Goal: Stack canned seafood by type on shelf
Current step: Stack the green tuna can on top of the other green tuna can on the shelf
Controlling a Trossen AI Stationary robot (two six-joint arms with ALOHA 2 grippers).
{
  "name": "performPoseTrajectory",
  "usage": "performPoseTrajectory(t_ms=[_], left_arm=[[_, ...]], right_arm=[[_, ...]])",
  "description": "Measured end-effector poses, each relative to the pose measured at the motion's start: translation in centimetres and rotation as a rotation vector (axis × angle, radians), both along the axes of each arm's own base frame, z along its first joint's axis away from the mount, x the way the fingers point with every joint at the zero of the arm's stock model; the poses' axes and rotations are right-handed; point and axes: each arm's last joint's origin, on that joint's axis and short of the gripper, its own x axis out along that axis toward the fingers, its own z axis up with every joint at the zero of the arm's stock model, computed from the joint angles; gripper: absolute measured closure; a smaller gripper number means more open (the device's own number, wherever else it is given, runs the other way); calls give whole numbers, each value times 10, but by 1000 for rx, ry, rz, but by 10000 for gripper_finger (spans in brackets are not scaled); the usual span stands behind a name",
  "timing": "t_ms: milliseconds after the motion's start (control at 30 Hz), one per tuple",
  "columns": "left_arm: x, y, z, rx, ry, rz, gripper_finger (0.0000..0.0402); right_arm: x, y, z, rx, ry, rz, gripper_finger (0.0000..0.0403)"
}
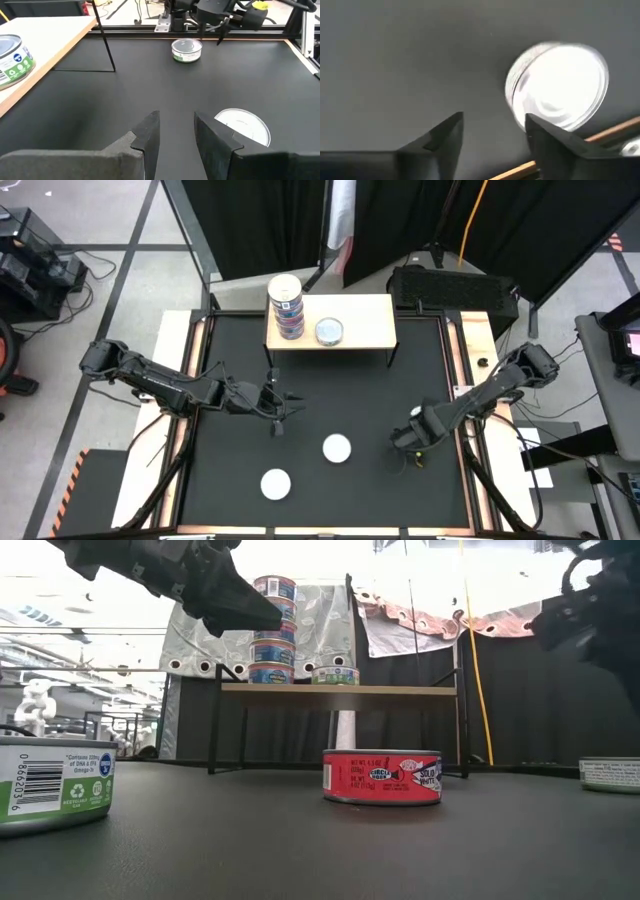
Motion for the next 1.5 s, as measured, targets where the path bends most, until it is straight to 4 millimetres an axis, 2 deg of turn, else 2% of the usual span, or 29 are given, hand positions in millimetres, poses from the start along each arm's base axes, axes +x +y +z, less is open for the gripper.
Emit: performPoseTrajectory(t_ms=[233, 433, 667, 900, 1033, 1300, 1500], left_arm=[[0, 0, 1, -1, -7, 2, 278], [0, 0, 1, -2, -12, 2, 278], [0, 0, 1, -2, -12, 2, 278], [1, 0, 1, -3, -15, 3, 278], [1, 0, 1, -4, -16, 3, 278], [1, 0, 1, -4, -17, 2, 278], [1, 0, 2, -5, -20, 3, 278]], right_arm=[[-6, 2, 1, -58, 18, -306, 318], [-5, 2, 1, -78, 0, -396, 395], [-7, 1, -2, -103, -12, -459, 401], [-15, -4, -30, -98, -24, -496, 402], [-16, -4, -38, -76, -42, -496, 402], [-21, -6, -23, -26, -69, -530, 402], [-32, -13, -16, -87, -58, -553, 403]])
